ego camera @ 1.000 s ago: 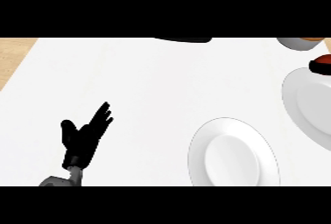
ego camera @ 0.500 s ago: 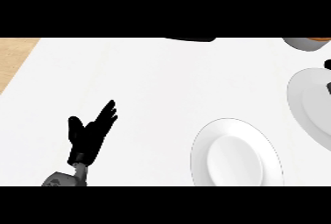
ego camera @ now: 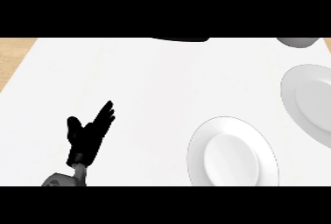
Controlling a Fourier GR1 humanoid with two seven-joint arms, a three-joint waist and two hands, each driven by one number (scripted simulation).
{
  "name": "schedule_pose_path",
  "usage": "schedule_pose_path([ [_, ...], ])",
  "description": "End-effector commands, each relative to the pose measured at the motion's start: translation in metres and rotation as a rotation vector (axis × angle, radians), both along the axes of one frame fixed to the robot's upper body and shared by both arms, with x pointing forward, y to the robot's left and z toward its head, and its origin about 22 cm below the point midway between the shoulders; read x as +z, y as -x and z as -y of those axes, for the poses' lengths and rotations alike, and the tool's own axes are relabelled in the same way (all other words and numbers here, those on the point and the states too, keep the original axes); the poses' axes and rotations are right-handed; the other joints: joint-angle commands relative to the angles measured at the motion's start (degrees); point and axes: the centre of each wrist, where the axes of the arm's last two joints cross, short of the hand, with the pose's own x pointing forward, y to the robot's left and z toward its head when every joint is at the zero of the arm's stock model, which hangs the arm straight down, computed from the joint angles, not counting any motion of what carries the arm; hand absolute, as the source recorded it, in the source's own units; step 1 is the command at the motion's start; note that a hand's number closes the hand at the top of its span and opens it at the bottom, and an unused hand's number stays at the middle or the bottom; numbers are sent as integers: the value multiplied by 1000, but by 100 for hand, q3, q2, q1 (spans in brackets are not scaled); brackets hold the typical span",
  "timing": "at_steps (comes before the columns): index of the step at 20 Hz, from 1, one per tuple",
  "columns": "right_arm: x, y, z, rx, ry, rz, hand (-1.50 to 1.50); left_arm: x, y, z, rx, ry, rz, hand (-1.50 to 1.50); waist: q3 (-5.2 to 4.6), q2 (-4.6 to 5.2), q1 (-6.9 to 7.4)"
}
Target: Pick the bell pepper from the plate and place it in the plate
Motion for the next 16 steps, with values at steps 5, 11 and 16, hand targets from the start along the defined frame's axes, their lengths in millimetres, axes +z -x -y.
schedule_pose_path([
  [5,-15,27,24,-126,67,12,150,-11,0,-4,30,-1,-21,0,6,-65,-165],
  [11,-49,42,15,-248,-169,11,150,-11,11,-13,29,3,-26,0,31,-93,-157],
  [16,-53,28,-6,-162,-273,-102,-150,-17,26,3,43,26,-38,0,55,-163,-283],
])
